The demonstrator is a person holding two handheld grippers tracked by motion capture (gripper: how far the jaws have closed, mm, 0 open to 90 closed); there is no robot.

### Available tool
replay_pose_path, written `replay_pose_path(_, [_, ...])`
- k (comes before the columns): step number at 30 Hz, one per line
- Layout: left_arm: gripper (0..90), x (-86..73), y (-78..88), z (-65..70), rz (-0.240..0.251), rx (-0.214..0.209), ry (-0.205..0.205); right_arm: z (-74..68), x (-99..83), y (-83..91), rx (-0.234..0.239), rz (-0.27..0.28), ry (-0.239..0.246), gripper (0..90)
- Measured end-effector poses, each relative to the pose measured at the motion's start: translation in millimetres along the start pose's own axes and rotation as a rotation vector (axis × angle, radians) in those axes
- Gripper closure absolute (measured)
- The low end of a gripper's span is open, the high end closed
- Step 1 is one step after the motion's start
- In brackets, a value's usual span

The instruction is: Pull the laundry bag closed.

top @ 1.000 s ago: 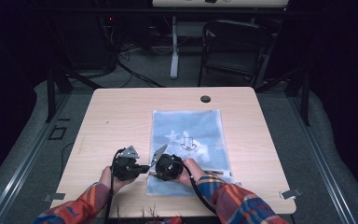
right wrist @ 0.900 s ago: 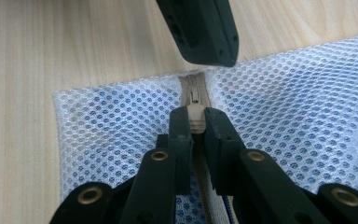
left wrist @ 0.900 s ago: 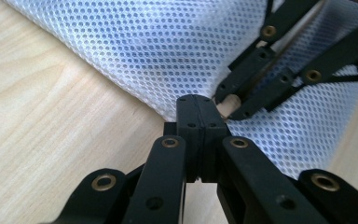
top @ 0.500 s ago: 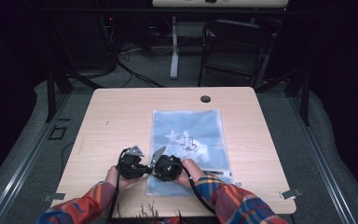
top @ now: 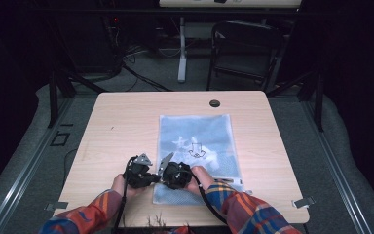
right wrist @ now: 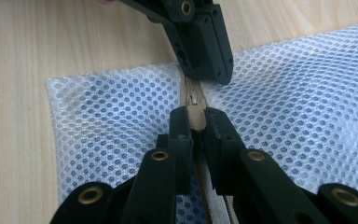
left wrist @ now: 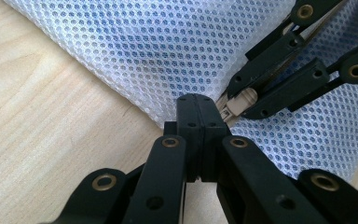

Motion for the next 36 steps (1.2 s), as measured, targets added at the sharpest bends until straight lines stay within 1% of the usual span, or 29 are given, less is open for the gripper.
replay_pose_path(5, [90.0, -0.1, 0.1, -0.2, 0.001, -0.001, -0.006, 2.4, -2.7, 4.6, 0.009, -0.015, -0.005, 82.1])
replay_pose_path(6, [90.0, 0.0, 0.1, -0.5, 0.0, -0.012, -0.007, 2.4, -3.3, 4.8, 0.008, -0.012, -0.009, 82.1])
replay_pose_path(7, [90.0, 0.1, 0.2, -0.4, -0.001, -0.013, -0.008, 2.8, -3.8, 5.3, 0.01, -0.012, -0.01, 82.1])
replay_pose_path(11, [90.0, 0.2, 0.2, 0.1, -0.001, -0.01, -0.015, 3.1, -5.4, 7.6, 0.01, -0.029, -0.011, 82.1])
replay_pose_path(14, [90.0, 0.2, 0.3, 0.0, -0.001, -0.01, -0.016, 3.7, -7.5, 10.1, 0.011, -0.03, -0.015, 82.1])
replay_pose_path(15, [90.0, 0.2, 0.3, -0.1, -0.001, -0.011, -0.016, 4.2, -8.3, 11.8, 0.007, -0.038, -0.013, 82.0])
replay_pose_path(16, [90.0, 0.2, 0.3, -0.1, -0.002, -0.01, -0.017, 4.3, -9.1, 12.3, 0.011, -0.032, -0.018, 82.0])
replay_pose_path(18, [90.0, 0.5, 0.4, -0.1, -0.002, -0.008, -0.023, 4.5, -10.7, 14.0, 0.006, -0.041, -0.018, 82.0])
replay_pose_path(19, [90.0, 0.4, 0.7, -0.4, -0.005, -0.008, -0.028, 4.9, -11.2, 14.7, 0.012, -0.043, -0.015, 82.0])
replay_pose_path(25, [90.0, 1.7, 1.7, -0.2, -0.006, 0.001, -0.038, 4.7, -13.0, 13.7, 0.004, -0.033, -0.024, 82.0])
replay_pose_path(26, [89.9, 2.7, 2.9, -0.2, -0.004, 0.004, -0.048, 4.9, -13.2, 13.6, 0.006, -0.031, -0.026, 81.9])
replay_pose_path(27, [87.1, 3.5, 4.6, -0.3, 0.013, -0.007, -0.058, 5.3, -13.4, 13.7, 0.008, -0.032, -0.027, 81.9])
replay_pose_path(28, [83.7, 4.2, 6.7, -0.6, 0.032, -0.032, -0.072, 5.4, -13.6, 13.9, 0.009, -0.033, -0.027, 81.9])
replay_pose_path(29, [81.4, 4.6, 8.4, -0.3, 0.041, -0.061, -0.099, 5.6, -13.7, 14.2, 0.01, -0.033, -0.027, 81.9])
replay_pose_path(30, [81.4, 4.7, 8.2, 0.7, 0.04, -0.051, -0.129, 5.5, -13.8, 14.0, 0.011, -0.032, -0.026, 81.9])
replay_pose_path(31, [82.3, 4.0, 7.3, 1.8, 0.032, -0.05, -0.144, 5.6, -13.9, 13.4, 0.013, -0.027, -0.025, 81.9])
replay_pose_path(32, [84.1, 2.9, 5.6, 1.9, 0.034, -0.062, -0.154, 5.8, -14.0, 13.0, 0.011, -0.026, -0.021, 81.9])
replay_pose_path(33, [85.4, 2.4, 4.6, 2.2, 0.034, -0.054, -0.159, 5.6, -14.0, 12.7, 0.012, -0.027, -0.021, 81.9])
replay_pose_path(34, [89.4, 2.3, 4.3, 2.4, 0.036, -0.054, -0.161, 5.5, -13.9, 12.4, 0.011, -0.028, -0.02, 81.9])
replay_pose_path(35, [90.0, 2.4, 4.3, 3.0, 0.038, -0.053, -0.167, 5.5, -13.9, 12.3, 0.009, -0.029, -0.018, 81.9])
replay_pose_path(36, [90.0, 2.3, 3.9, 3.7, 0.037, -0.066, -0.172, 5.5, -14.0, 12.2, 0.009, -0.028, -0.019, 81.9])
Point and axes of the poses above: each handheld gripper's, and its own axes: y roughly backward along the jaws, x roughly out of its top, z roughly to its right, the point moved 2 cm from there along -y, roughly forward along the jaws, and after that the axes turned 11 degrees about x, right-handed, at the moved point
